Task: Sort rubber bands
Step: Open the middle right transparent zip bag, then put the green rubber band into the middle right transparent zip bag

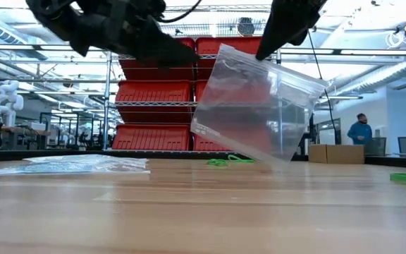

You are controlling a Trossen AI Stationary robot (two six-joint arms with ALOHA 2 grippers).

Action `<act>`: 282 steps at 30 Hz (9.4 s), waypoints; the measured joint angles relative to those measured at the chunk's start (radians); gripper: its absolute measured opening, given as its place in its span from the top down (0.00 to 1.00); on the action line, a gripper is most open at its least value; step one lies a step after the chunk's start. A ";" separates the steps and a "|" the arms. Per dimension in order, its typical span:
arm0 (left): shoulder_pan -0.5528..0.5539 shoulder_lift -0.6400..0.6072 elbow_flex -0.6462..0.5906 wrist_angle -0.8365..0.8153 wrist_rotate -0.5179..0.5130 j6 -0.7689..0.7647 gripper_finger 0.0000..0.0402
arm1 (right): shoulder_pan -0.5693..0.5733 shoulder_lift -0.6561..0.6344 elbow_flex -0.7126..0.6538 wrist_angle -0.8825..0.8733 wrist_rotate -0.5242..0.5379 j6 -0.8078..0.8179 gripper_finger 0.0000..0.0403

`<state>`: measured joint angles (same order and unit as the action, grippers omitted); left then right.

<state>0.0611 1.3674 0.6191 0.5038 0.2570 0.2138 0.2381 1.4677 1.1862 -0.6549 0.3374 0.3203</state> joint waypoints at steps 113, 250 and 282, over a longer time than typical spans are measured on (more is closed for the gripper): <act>0.030 0.091 0.192 -0.126 -0.104 0.054 1.00 | 0.101 0.060 0.001 -0.241 -0.036 0.427 0.93; -0.053 0.101 0.159 -0.072 -0.243 -0.057 1.00 | -0.154 0.220 -0.281 0.846 0.101 -0.074 0.90; -0.026 0.099 0.059 -0.071 -0.278 -0.108 1.00 | -0.052 -0.102 -0.281 0.485 -0.079 0.055 0.41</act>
<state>0.0353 1.4666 0.6777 0.4328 -0.0207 0.1055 0.1860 1.3653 0.9054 -0.1697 0.2588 0.3754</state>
